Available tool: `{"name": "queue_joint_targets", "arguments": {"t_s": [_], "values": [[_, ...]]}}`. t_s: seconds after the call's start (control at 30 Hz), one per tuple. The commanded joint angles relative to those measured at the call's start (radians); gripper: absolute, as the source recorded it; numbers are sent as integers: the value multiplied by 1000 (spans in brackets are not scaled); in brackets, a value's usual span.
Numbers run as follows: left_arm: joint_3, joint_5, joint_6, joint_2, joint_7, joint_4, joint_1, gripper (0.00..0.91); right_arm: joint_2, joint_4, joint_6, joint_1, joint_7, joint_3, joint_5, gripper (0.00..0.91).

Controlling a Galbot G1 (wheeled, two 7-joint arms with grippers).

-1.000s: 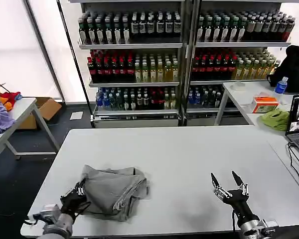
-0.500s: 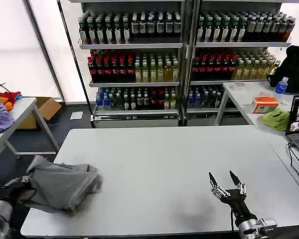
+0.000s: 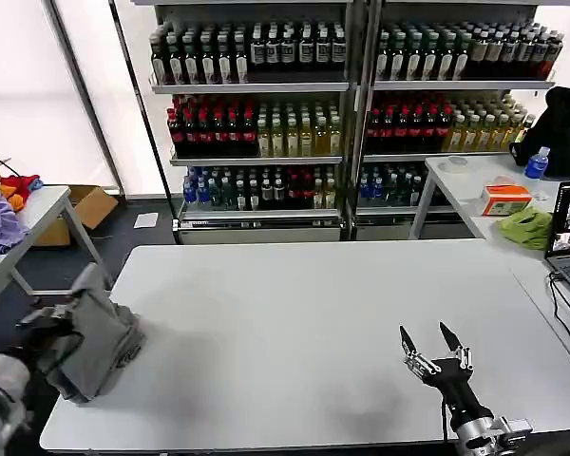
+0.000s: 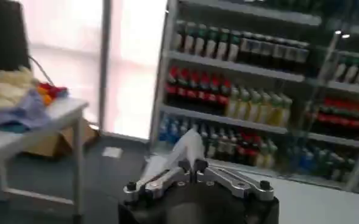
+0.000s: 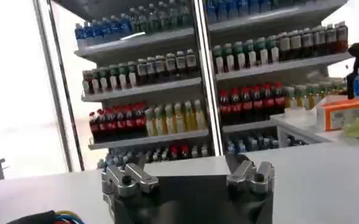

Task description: Fold and organize the clothes.

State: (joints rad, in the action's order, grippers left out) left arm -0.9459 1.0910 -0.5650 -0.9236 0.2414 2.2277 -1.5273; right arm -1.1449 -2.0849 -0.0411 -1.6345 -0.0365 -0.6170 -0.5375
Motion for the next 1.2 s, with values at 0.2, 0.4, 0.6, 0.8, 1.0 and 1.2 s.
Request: {"name": "queue_joint_targets", "arguments": {"t_s": [0.2,0.4,0.6,0.8,1.0,1.2], "values": [[848,77,-5,-319,115,-156,409,10,-29,-30,21,-27,7,2,64,907],[879,53,-11,-382,88,-339,514,595,1,-49,192,-20,75,37,11,907],[780,70,-11,-325,3,-226,453,907,52,-47,372,68,166,140,-91,907],[586,110,-5,-233,-34,-62,362,907,20,-1,510,305,238,366,-194,907],[359,-212,50,-167,-129,-25,267,907,-77,191,530,555,291,650,-193,907],[174,-221,64,-152,-143,-16,209,907,-190,303,569,674,361,797,-234,907]]}}
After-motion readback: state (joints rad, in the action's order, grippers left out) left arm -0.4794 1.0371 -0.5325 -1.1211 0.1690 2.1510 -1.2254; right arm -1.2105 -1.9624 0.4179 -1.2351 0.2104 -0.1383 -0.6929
